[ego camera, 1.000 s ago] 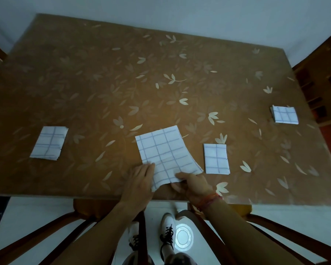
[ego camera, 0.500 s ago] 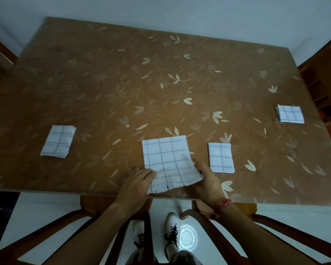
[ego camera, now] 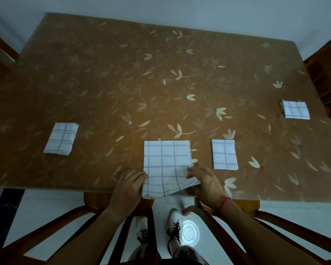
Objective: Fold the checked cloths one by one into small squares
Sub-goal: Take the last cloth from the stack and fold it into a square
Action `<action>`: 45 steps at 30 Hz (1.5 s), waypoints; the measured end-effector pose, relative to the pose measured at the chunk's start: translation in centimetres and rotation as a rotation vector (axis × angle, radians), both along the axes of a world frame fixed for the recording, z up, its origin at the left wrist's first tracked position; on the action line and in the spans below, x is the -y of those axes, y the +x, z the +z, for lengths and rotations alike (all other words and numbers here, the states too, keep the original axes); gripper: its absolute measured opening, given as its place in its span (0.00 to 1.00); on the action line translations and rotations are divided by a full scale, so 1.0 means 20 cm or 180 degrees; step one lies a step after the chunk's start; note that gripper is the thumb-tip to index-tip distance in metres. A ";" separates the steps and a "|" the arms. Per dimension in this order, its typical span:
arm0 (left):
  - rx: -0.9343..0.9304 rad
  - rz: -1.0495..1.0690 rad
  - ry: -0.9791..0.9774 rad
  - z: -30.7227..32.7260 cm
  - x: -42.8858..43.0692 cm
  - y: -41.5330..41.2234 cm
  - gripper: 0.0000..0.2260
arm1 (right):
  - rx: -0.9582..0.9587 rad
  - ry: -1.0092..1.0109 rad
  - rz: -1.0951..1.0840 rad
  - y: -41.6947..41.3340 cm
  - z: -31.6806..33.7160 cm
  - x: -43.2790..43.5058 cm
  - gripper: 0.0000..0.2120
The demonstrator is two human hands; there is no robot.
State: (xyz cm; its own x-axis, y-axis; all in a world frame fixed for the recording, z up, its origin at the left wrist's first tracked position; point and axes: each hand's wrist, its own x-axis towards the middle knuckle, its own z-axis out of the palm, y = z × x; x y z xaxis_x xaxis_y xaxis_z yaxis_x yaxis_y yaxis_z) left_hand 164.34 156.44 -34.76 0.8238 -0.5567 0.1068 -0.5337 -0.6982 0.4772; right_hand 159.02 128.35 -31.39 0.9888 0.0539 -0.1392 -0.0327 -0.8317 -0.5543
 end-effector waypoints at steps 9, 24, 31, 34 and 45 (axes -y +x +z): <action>-0.0661 0.0694 -0.0254 0.00 0.05 0.07 0.15 | -0.0045 0.0295 -0.0493 0.06 -0.02 0.00 0.13; -0.0478 0.1033 -0.0060 -0.01 0.11 0.18 0.16 | -0.0214 0.0552 -0.1364 0.28 -0.07 0.03 0.12; 0.0069 0.0123 0.0524 0.01 0.12 0.24 0.21 | 0.0524 -0.0197 -0.0949 0.32 -0.07 -0.03 0.21; 0.0065 -0.0085 0.0905 0.01 0.13 0.29 0.23 | 0.0430 -0.0499 -0.0251 0.34 -0.06 -0.13 0.27; 0.0006 -0.0344 0.1288 -0.07 0.09 0.36 0.25 | 0.0167 -0.1088 0.0857 0.46 -0.26 -0.41 0.32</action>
State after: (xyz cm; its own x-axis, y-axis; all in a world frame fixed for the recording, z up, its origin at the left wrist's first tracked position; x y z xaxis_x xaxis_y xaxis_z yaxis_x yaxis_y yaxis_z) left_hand 171.51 154.61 -36.07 0.7583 -0.6374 -0.1368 -0.6149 -0.7690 0.1749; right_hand 168.27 136.54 -36.67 0.9520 0.2702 -0.1437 0.2312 -0.9426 -0.2408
